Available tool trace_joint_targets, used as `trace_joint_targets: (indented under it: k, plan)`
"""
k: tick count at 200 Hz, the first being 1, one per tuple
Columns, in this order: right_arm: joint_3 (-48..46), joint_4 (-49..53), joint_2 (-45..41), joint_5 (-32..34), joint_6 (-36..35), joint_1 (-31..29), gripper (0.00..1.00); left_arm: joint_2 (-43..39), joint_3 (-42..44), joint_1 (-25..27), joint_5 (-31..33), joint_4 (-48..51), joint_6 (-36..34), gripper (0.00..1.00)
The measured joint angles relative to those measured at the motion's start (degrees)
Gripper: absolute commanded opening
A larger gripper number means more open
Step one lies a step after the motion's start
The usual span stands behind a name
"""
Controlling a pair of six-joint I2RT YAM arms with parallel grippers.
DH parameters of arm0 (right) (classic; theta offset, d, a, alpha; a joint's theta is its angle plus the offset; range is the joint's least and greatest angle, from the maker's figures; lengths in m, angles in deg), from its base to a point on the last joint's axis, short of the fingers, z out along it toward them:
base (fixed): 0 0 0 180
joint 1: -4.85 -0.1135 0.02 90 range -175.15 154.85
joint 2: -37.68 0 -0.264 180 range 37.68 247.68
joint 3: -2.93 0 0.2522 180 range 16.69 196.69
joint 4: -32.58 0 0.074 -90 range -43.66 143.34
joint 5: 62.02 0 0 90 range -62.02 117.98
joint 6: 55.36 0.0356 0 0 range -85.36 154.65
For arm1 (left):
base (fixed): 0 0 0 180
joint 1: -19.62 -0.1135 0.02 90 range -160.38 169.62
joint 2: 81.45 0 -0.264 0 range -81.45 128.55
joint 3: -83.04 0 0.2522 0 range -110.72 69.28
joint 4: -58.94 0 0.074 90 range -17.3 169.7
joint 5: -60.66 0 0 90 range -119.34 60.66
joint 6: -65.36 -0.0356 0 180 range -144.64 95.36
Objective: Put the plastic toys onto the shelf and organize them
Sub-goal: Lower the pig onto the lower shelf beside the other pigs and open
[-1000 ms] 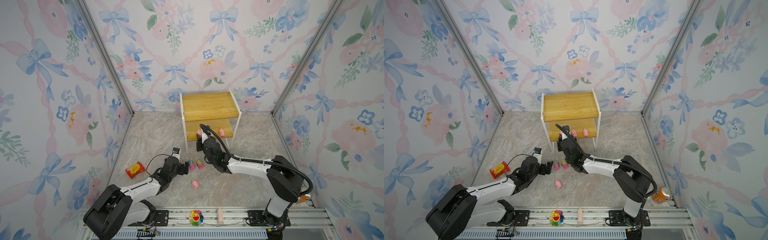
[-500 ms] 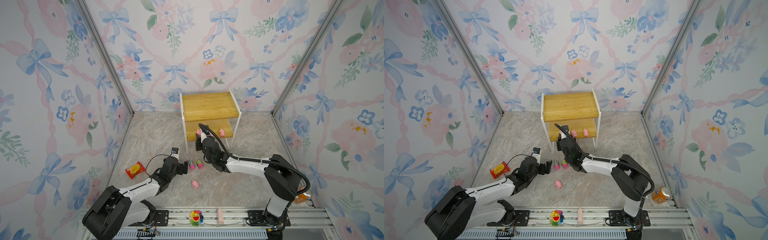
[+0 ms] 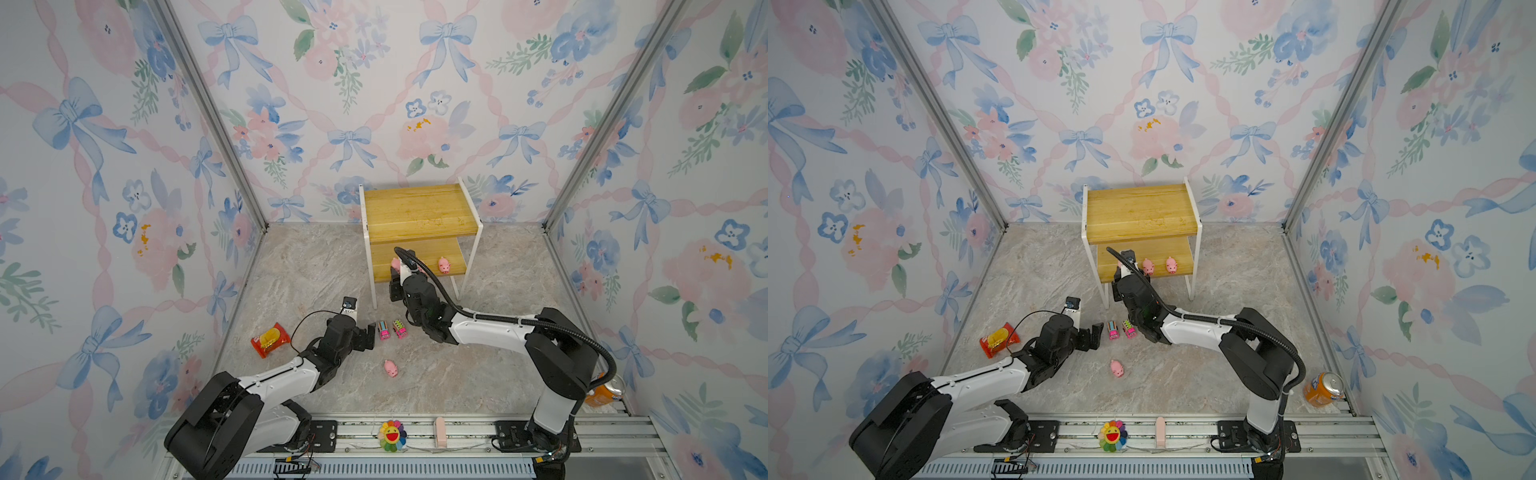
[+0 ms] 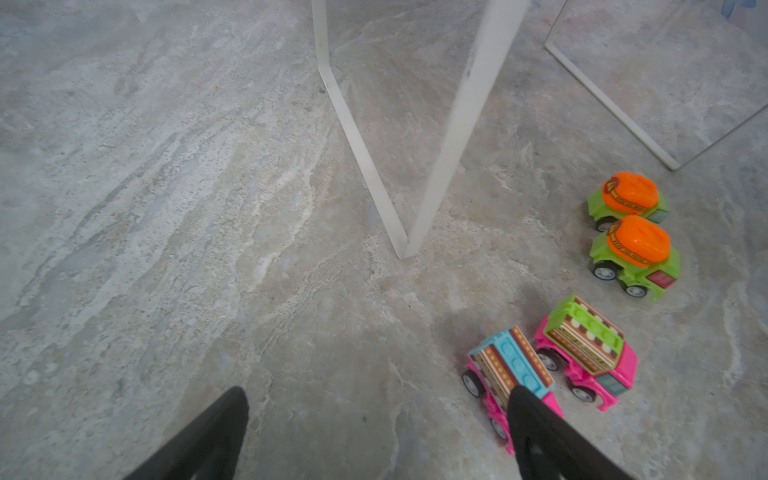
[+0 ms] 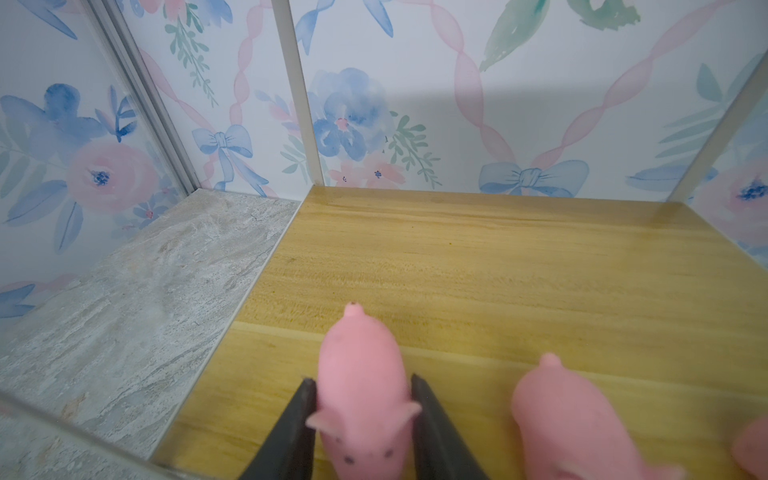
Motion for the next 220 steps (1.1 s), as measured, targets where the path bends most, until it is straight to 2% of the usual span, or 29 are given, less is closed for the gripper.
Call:
trace_joint_targets:
  k: [220]
  plan:
    - [-0.9,-2.45,1.57,3.08,0.04,-0.22,0.39,0.0,0.02,-0.26,0.0,0.0,0.0,0.98]
